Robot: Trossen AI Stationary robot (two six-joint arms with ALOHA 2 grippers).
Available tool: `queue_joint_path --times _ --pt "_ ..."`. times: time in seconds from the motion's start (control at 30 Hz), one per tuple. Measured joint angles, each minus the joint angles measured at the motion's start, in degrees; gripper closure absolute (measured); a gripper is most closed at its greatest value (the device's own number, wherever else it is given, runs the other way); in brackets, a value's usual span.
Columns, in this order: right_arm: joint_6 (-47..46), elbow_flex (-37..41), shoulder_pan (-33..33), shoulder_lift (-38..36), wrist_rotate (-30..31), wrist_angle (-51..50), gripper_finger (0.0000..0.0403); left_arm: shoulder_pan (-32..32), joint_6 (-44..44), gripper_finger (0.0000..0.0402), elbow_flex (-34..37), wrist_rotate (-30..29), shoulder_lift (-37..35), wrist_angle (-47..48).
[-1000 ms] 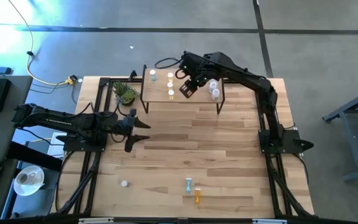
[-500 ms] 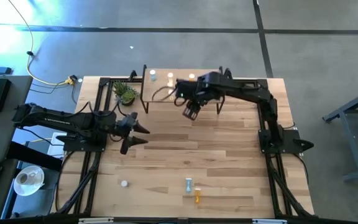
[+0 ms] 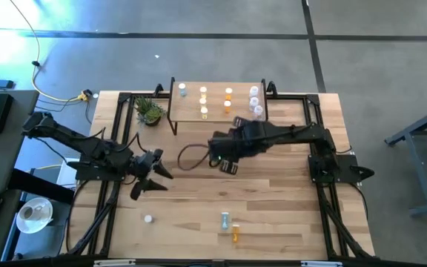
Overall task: Pick and place medicine bottles onto shelf by color
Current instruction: Put the left blue pill bottle on the shelf aligned with the blue pill bottle
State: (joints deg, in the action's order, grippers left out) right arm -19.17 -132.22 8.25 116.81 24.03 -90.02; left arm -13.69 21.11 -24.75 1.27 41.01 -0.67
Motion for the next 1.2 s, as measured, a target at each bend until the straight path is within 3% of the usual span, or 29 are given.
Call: queue_joint_path --times 0.33,0.5,0.7,0.93,1.2 --pt "-5.9 0.0 6.4 0.1 7.0 0.0 0.0238 -9.2 10.6 0.0186 -0.1 -1.9 0.0 0.1" --pt "-8.0 0.6 8.1 0.8 7.4 0.3 0.0238 -11.8 13.2 0.0186 -4.0 -1.9 0.0 5.0" --pt "-11.4 9.8 8.4 1.0 8.9 1.0 0.0238 -14.5 9.8 0.0186 -12.2 -5.7 0.0 13.5" --pt "-13.1 21.1 8.7 1.0 10.3 6.7 0.0238 -17.1 8.7 0.0186 -20.3 -16.0 0.3 28.6" --pt "-22.5 32.1 10.3 0.2 11.7 7.4 0.0238 -19.6 9.8 0.0186 -25.0 -16.9 0.6 33.8"
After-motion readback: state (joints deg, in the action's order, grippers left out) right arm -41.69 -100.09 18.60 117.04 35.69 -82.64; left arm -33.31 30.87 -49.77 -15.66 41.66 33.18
